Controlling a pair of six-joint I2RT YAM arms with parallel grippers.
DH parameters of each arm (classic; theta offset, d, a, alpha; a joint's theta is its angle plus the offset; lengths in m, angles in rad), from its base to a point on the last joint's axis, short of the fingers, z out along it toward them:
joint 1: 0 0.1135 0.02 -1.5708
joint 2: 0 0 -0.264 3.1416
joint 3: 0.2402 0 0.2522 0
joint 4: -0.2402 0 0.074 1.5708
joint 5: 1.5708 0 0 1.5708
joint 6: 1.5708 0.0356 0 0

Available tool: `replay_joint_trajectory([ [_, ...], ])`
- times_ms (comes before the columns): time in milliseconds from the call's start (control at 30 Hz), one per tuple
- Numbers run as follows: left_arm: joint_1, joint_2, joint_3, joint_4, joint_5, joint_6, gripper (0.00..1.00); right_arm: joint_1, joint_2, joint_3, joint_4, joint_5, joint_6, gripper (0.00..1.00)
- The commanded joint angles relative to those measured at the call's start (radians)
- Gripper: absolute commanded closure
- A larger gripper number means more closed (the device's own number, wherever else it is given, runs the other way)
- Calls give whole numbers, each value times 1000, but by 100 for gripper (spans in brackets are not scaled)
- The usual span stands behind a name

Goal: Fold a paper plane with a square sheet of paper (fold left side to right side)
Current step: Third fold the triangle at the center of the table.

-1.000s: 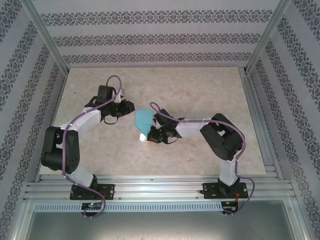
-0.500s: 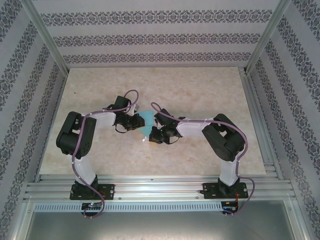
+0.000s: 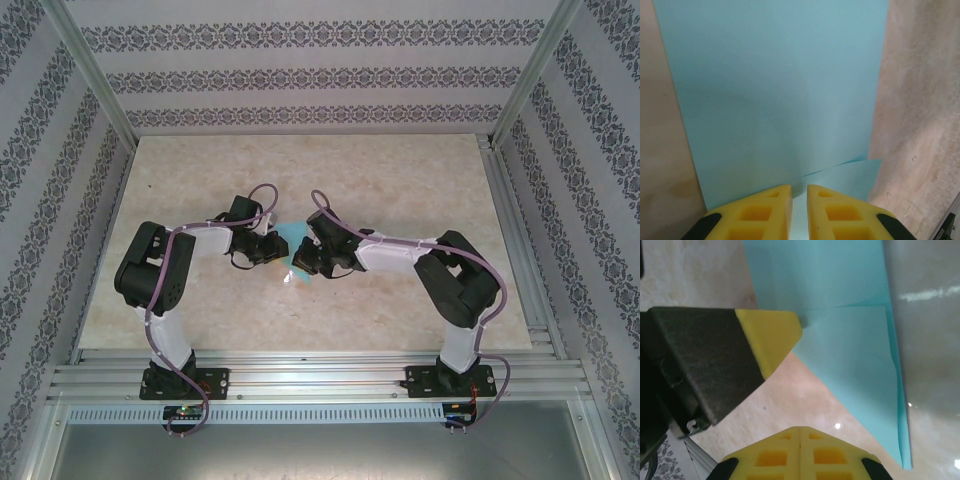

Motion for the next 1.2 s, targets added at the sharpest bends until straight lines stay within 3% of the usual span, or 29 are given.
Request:
replay_joint_trajectory([
  [0,4,54,-23,14,-53,33,84,21,55,54,-2,48,35,96],
  [400,4,62,-18,-4,-88,43,85,37,120,50,-115,88,-8,96],
  [1167,5,76,-8,-18,-114,54,85,-41,-108,-375,49,31,72,96],
])
